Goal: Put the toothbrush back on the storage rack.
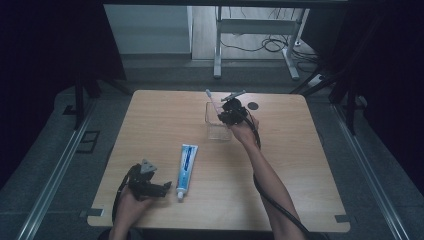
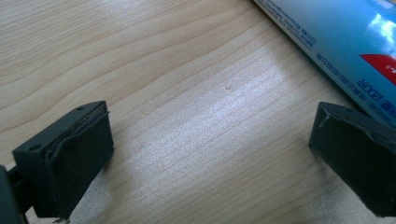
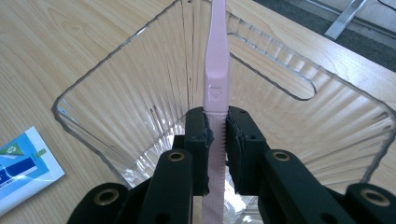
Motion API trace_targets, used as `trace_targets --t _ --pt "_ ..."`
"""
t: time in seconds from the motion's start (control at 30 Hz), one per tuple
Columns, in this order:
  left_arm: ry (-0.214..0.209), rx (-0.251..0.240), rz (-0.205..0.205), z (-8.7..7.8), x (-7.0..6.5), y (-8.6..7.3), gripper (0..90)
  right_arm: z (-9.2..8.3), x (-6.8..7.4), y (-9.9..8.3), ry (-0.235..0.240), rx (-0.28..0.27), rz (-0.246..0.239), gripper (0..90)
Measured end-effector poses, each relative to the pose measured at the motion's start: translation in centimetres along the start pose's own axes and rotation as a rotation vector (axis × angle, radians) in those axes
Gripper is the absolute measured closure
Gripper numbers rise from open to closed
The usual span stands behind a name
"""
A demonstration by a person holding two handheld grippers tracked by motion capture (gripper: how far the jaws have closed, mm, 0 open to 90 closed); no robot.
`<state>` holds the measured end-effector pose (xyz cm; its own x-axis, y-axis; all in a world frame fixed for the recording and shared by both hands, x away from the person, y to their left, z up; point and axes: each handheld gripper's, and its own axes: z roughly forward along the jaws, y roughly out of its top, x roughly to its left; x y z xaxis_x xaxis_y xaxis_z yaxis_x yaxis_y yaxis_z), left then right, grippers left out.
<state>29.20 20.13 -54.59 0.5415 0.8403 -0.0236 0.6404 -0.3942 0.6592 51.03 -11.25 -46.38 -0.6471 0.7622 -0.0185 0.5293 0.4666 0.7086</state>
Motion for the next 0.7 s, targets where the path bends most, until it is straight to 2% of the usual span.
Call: trace_targets --t 0.37,0.7 --pt "0.000 0.001 0.001 0.00 0.01 0.00 0.0 0.16 -0.25 -0.17 0.010 0.022 0.008 76.9" --pt "0.000 0.000 0.001 0.01 0.01 0.00 0.0 -0.27 -0.12 -0.03 0.033 0.011 0.009 67.6"
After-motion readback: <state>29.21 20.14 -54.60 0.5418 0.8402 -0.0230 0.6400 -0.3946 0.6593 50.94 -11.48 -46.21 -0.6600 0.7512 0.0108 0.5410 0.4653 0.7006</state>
